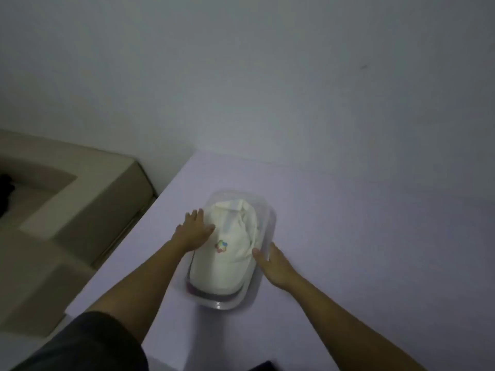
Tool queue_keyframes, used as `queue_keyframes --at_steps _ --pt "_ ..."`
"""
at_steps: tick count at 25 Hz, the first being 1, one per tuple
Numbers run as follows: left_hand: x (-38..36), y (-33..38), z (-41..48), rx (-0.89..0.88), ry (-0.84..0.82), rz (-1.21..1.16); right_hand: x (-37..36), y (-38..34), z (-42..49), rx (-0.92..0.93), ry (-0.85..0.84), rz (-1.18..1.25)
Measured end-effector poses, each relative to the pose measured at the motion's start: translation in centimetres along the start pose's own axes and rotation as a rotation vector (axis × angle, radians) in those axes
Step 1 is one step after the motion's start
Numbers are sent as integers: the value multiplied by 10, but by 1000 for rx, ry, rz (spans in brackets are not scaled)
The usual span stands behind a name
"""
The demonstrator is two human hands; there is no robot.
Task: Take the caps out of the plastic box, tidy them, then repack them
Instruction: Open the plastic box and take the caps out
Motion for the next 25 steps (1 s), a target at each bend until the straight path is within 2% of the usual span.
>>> queue_keyframes --at_steps 3,6,11,18,22,25 --pt "-9 -38 -7 166 -23 -218 -33 4 4 -18 -27 205" --pt "-20 -45 -15 245 -100 -405 -48 10 6 -66 -22 224" --pt "-13 -4 -16 126 -138 -476 -3 23 -3 -33 7 319" --pt "-73 129 -35 -91 -229 -539 131 76 -86 -115 201 393" --pt "-118 186 -49 -132 -316 -539 177 121 -123 -227 243 390" --pt "-141 198 -54 -104 -324 -532 185 137 -136 -247 251 395"
Point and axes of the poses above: each hand's wrist, its own z-axis towards the middle knuckle, its own x-axis out of the back of the hand, y = z × x, the point moved 7 cm from there along z, towards the middle knuckle
